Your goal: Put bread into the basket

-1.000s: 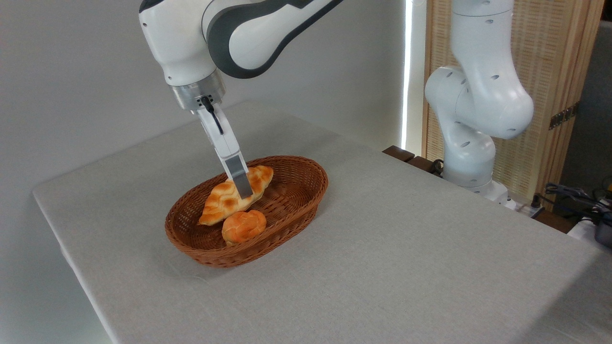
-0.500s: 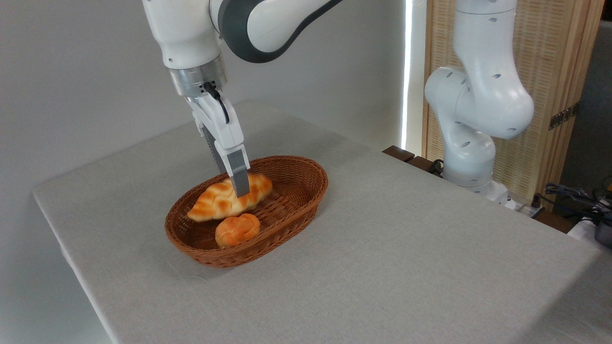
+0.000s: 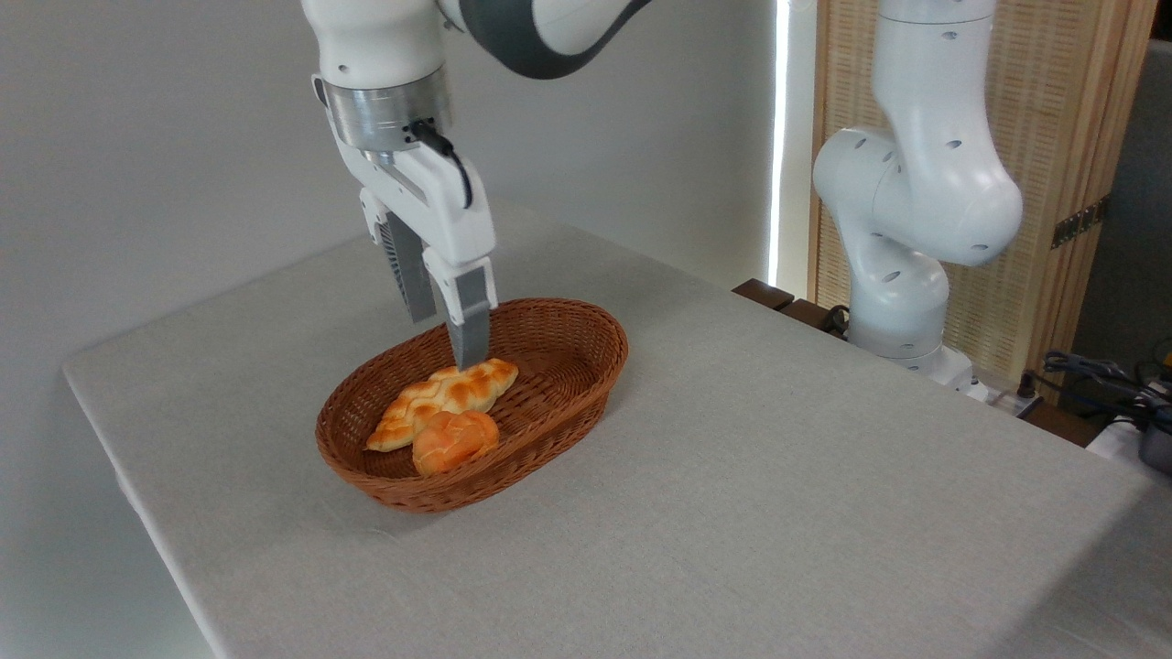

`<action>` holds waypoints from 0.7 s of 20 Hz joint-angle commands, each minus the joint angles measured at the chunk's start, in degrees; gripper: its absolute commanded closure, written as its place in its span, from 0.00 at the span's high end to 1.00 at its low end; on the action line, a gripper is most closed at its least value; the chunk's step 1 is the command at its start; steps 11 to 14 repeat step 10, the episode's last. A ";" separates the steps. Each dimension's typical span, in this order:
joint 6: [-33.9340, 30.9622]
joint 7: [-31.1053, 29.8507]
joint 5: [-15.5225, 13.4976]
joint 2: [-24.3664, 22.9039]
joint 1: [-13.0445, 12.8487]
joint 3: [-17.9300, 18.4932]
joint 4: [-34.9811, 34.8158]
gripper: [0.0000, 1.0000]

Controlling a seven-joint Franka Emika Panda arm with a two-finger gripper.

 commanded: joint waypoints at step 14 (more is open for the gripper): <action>0.46 -3.45 3.64 0.70 -0.30 4.67 2.68 1.00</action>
